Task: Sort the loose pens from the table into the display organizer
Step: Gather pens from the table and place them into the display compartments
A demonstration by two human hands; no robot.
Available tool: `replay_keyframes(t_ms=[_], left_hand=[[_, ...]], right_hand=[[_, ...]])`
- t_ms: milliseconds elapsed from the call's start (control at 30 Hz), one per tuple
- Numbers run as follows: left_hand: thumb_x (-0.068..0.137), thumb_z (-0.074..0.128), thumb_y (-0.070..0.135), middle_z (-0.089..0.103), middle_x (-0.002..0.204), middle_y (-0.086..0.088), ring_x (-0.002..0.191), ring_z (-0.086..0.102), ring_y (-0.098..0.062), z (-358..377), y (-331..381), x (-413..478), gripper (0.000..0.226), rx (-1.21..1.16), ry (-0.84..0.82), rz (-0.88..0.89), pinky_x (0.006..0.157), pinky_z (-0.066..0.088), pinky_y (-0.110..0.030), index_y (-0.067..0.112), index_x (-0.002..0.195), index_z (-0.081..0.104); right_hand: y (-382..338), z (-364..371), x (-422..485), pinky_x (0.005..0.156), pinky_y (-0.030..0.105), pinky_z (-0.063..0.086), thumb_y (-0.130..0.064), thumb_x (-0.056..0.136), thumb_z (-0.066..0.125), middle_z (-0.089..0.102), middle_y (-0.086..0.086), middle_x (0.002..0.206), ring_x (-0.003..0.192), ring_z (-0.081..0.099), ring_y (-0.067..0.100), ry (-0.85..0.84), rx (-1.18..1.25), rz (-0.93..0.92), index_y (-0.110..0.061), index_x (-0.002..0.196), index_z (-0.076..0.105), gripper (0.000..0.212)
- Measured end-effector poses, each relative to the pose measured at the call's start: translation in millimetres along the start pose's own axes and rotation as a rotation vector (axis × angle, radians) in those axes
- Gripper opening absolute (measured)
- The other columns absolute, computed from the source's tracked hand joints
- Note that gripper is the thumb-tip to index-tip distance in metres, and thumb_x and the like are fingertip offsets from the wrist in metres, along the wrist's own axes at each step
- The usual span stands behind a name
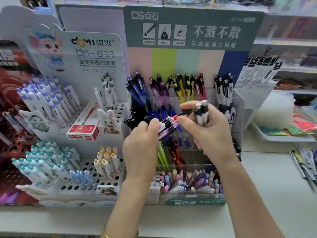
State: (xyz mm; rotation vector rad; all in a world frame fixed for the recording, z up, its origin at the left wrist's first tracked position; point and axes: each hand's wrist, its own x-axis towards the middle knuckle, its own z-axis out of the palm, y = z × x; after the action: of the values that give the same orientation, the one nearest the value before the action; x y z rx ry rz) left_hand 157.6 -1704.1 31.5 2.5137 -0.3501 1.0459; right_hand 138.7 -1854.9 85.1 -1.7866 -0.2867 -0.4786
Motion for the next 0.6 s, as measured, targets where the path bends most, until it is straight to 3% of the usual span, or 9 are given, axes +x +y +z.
replay_keyframes(t_ms=[67,133,200,300,600], left_hand=[[0.076,0.049,-0.004,0.038,0.064,-0.004,0.050,0.032,-0.019,1.9,1.2,1.4,0.026,0.032,-0.024,0.029,0.043,0.018,-0.026,0.006,0.097,0.058],[0.071,0.060,-0.008,0.039,0.063,-0.004,0.050,0.033,-0.020,4.1,2.5,1.1,0.029,0.051,-0.056,0.052,0.044,0.018,-0.027,0.006,0.097,0.062],[0.069,0.066,-0.007,0.039,0.063,-0.003,0.050,0.032,-0.019,5.1,5.0,0.0,0.030,0.061,-0.087,0.083,0.045,0.019,-0.028,0.008,0.095,0.063],[0.068,0.066,-0.005,0.040,0.063,-0.003,0.051,0.032,-0.017,7.4,9.0,-0.7,0.028,0.088,-0.126,0.136,0.046,0.021,-0.028,0.010,0.092,0.063],[0.060,0.080,-0.002,0.054,0.062,0.000,0.045,0.051,-0.019,16.3,27.1,4.4,0.044,0.059,-0.243,0.166,0.037,0.026,-0.026,0.009,0.099,0.063]], right_hand=[[2.3,1.3,3.2,0.070,0.038,0.055,-0.031,0.083,0.070,0.060,0.022,0.077,0.068,0.059,0.029,-0.074,-0.226,0.071,-0.005,0.101,0.066,0.032],[5.6,1.3,7.4,0.071,0.050,0.053,-0.041,0.082,0.067,0.059,0.024,0.078,0.072,0.057,0.037,-0.140,-0.367,0.168,0.004,0.097,0.061,0.049],[6.7,-1.4,10.3,0.058,0.041,0.054,-0.042,0.083,0.066,0.055,0.021,0.070,0.057,0.053,0.030,-0.191,-0.385,0.248,0.006,0.097,0.060,0.050],[7.4,-10.0,11.5,0.037,0.018,0.035,-0.034,0.088,0.065,0.052,0.008,0.062,0.036,0.042,0.003,-0.240,-0.344,0.373,0.003,0.097,0.061,0.038],[3.9,-35.8,18.3,0.036,0.023,0.034,-0.023,0.088,0.067,0.054,0.002,0.051,0.035,0.039,0.011,-0.258,-0.246,0.438,-0.005,0.082,0.058,0.021]])
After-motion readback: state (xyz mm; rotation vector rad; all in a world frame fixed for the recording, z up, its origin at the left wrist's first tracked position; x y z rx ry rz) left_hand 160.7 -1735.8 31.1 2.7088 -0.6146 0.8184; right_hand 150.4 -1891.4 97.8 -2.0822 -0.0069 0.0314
